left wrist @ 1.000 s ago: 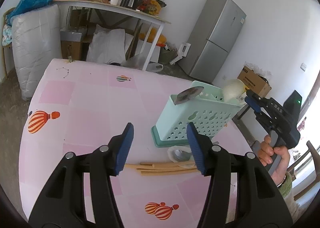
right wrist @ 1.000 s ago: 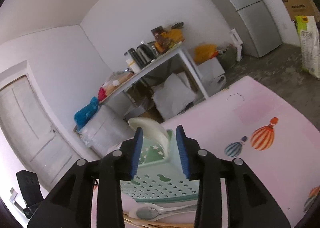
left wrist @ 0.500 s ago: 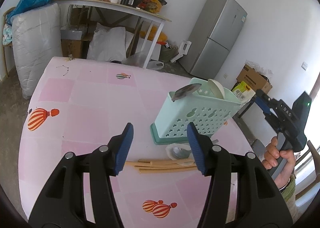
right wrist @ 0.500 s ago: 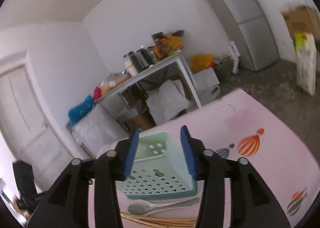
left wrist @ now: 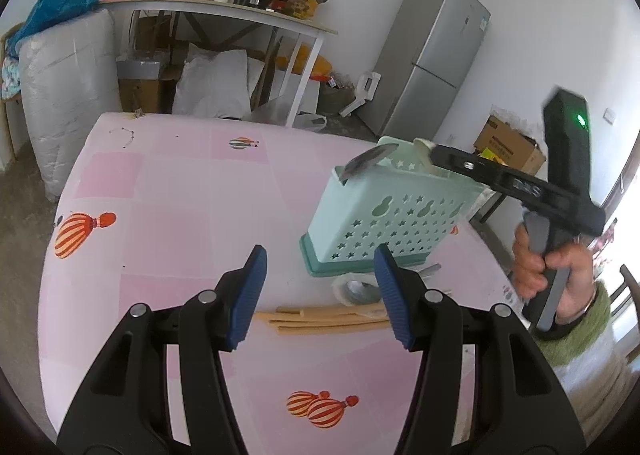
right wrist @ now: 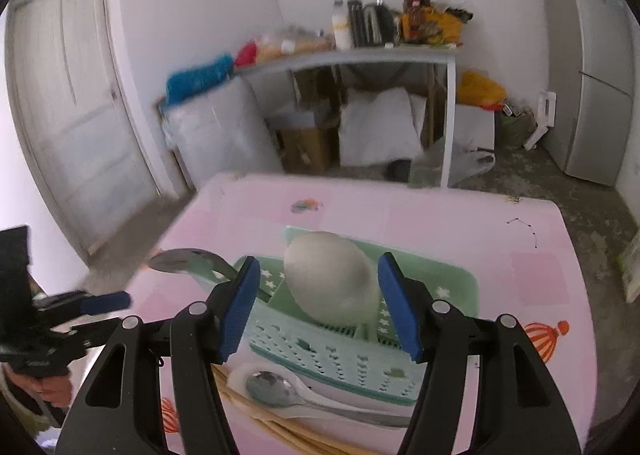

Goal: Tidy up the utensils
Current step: 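Lower the white round ladle into the green holder and open the right gripper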

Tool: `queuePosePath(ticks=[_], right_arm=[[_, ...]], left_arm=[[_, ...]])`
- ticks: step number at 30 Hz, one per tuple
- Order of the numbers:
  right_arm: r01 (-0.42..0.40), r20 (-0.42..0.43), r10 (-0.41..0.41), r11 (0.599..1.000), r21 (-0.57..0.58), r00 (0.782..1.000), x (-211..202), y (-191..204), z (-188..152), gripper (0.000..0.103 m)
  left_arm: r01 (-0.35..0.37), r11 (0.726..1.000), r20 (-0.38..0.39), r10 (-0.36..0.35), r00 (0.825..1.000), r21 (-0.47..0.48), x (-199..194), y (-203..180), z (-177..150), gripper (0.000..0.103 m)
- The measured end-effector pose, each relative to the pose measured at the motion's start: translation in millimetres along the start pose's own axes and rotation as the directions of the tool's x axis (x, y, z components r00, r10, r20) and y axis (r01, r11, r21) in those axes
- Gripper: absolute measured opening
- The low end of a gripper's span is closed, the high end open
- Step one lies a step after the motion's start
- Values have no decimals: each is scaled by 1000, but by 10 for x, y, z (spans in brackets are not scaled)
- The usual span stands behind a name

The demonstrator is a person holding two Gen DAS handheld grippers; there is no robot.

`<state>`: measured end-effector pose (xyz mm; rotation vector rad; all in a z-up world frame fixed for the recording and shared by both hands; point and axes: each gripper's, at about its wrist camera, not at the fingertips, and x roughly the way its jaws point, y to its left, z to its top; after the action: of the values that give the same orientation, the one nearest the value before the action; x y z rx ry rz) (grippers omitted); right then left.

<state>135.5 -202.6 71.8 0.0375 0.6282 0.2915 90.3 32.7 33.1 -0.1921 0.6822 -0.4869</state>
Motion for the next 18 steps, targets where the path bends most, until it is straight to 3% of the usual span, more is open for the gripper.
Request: queuePosePath(ticks=[3,4,11,13,18], right_arm=[[84,-53,-86,996,-37,995,150,58,89,59],[94,-51,-95,995,-27,994,141,54,92,48],[182,49,-185,982,59,981,-190,-69,78,31],[172,77,-180,981,93,981,-298,-139,74,24],[181,105,-201,968,171,974,-436,-350,72,19]], left_arm=[[-10,1000,-3,10,1000,8,10,-1,-24,53],[-10,1000,-4,10,1000,6,11,3,-29,53],[-11,1000,-11,11,1000,5,36,36,-36,53],[-8,1000,-12,8,1000,3,43,37,-39,53],[-3,1000,-15,3,1000,6,58,10,-46,54]])
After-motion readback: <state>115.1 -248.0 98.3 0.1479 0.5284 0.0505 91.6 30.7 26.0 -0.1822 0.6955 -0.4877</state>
